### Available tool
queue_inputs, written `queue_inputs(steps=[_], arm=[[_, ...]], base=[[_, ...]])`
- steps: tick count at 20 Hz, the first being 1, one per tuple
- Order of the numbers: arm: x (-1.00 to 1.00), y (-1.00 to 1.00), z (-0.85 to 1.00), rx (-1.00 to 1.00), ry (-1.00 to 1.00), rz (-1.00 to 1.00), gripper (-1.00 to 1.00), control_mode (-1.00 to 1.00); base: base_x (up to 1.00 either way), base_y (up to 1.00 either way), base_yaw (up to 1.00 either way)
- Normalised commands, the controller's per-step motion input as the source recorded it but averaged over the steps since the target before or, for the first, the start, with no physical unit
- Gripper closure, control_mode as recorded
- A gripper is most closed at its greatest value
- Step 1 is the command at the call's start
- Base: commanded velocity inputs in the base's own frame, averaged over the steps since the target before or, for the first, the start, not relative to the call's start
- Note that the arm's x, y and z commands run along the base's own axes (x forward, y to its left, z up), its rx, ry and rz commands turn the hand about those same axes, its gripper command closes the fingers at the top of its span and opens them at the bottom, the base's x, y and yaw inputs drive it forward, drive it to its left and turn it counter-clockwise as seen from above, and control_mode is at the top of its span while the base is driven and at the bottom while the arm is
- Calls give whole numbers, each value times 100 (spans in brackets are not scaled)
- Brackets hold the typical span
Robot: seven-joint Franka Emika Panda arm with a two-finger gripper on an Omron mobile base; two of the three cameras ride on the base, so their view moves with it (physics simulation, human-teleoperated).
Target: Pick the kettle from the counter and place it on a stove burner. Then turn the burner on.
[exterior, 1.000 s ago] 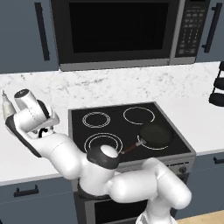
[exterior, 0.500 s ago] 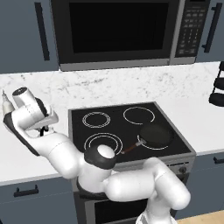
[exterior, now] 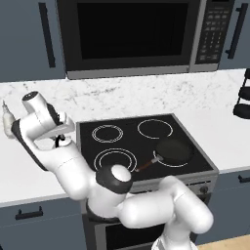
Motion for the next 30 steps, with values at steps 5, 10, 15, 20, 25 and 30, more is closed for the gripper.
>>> queue_inputs(steps=[5,10,15,20,25,30], arm=[[-11,-89,7,2,-21,-13,100,-100],[-16,-100,0,0,-11,-18,100,-100],[-28,-97,0,0,-1,-18,100,-100],[-17,-83,-3,0,1,-17,100,-100],[-3,-20,-21,0,5,-3,100,-100],[0,2,-7,0,0,0,100,-100]], base=[[0,0,0],[0,0,0],[0,0,0],[0,0,0],[0,0,0],[0,0,0]])
